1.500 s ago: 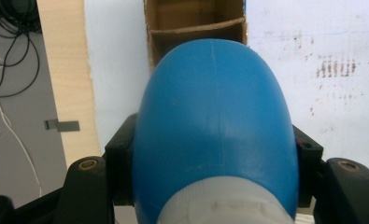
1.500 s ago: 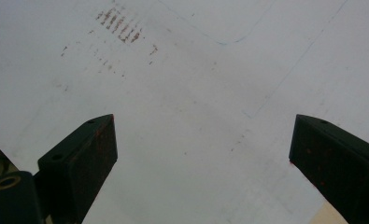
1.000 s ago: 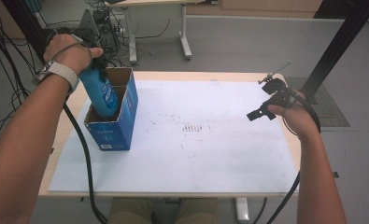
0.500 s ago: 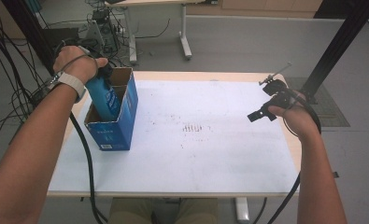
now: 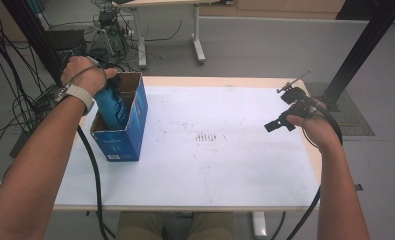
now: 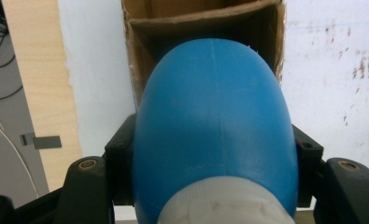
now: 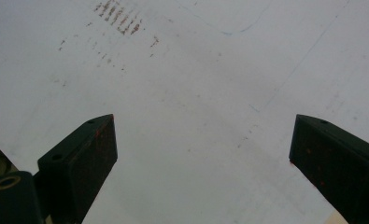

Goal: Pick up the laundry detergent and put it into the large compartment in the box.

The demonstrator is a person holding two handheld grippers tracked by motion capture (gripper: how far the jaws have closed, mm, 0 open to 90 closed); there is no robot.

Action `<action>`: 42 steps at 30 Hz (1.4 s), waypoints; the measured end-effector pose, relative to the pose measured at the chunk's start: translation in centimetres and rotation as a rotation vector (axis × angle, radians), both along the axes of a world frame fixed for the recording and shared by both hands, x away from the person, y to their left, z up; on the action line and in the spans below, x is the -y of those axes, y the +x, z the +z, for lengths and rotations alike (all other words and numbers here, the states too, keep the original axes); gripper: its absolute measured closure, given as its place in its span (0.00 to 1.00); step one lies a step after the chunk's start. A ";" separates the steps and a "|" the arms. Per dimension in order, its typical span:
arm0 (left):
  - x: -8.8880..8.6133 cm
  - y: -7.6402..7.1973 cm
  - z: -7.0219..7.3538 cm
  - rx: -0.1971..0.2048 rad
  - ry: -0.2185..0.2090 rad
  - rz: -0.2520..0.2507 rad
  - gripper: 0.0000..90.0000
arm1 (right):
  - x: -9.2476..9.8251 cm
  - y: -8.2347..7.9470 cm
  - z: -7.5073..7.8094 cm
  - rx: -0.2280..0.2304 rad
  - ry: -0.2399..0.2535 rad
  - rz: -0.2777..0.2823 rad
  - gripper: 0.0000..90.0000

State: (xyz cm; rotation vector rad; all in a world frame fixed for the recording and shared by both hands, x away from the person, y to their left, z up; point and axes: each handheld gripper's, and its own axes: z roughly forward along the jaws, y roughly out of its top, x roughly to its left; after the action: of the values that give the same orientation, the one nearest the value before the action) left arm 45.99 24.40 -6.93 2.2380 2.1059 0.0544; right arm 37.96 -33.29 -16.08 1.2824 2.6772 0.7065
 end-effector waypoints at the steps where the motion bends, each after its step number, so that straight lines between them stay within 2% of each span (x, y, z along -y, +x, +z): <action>1: 0.0 0.0 -0.2 0.000 0.000 0.000 0.42 | 0.0 0.0 0.0 -0.001 0.000 -0.002 0.08; 11: 0.4 0.3 -2.3 -0.005 0.003 -0.022 0.42 | 0.0 0.0 -0.2 -0.003 0.004 -0.004 0.08; 19: 0.5 0.1 -3.2 0.019 0.008 -0.023 0.42 | 0.1 0.0 -0.5 -0.007 0.004 -0.008 0.08; 42: 1.1 0.3 -5.7 0.013 0.022 -0.037 0.42 | 0.1 0.2 -1.2 -0.022 0.010 -0.014 0.08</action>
State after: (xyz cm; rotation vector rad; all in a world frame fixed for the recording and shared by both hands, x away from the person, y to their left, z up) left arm 46.29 23.28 -12.65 2.2821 2.0663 0.0904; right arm 38.17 -33.41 -17.27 1.3180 2.6820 0.7094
